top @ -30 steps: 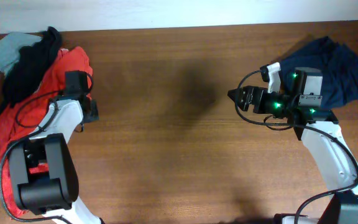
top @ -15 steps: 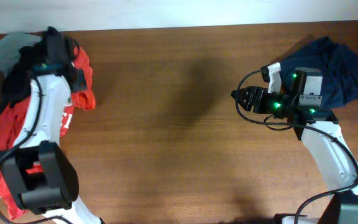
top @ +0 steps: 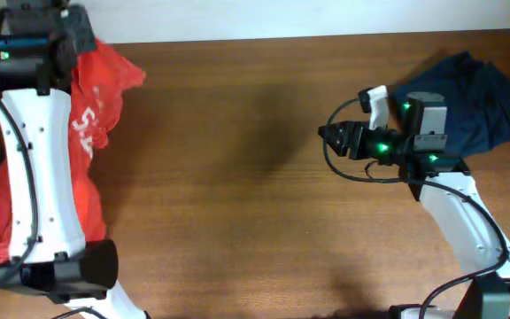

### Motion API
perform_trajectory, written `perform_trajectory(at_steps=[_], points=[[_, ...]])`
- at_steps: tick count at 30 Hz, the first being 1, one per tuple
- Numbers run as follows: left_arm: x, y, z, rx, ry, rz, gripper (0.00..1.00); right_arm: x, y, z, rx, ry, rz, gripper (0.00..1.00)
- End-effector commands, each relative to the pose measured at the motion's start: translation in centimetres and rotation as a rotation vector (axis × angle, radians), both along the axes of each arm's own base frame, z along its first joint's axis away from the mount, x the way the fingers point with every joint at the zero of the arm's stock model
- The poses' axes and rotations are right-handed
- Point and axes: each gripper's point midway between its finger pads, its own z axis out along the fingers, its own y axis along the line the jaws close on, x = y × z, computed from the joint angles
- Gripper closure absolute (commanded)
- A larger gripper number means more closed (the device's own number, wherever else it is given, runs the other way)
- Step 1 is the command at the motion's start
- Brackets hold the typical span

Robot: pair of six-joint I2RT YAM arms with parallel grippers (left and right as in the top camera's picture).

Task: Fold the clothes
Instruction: 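Lift the orange T-shirt high with the left gripper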

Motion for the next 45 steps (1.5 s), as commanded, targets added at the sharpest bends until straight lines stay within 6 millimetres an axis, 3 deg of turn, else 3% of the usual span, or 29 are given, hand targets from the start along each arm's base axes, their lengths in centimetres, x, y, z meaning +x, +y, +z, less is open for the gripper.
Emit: perform_trajectory(at_steps=[1,5,10,15,26,37,45], points=[[-1.0,-2.2,5.4,-0.004,-0.137,-0.045,0.99,0.2,1.3,2.0,0.007,-0.068,0.03,0.4],[-2.5,-5.1,10.3,-0.015,-0.267,-0.11,0.99,0.3,2.6,3.4,0.02,-0.124,0.057,0.37],[-4.8,-7.1,14.9,-0.07,-0.409,-0.143,0.99,0.0,4.0,4.2,0.023,-0.165,0.092,0.37],[-6.9,-8.6,17.9,-0.132,-0.505,-0.191,0.99,0.0,4.5,4.7,0.028,-0.192,0.108,0.37],[-8.8,-12.2,20.8,-0.332,-0.597,-0.363,0.99,-1.4,5.7,7.1,0.021,-0.286,0.166,0.36],[-8.9,-12.7,22.8,-0.407,-0.681,-0.386,0.99,-4.2,12.6,4.9,-0.092,-0.256,0.221,0.32],[-8.9,-12.8,23.0,-0.454,-0.693,-0.377,0.99,-7.1,17.0,4.0,-0.136,-0.234,0.241,0.3]])
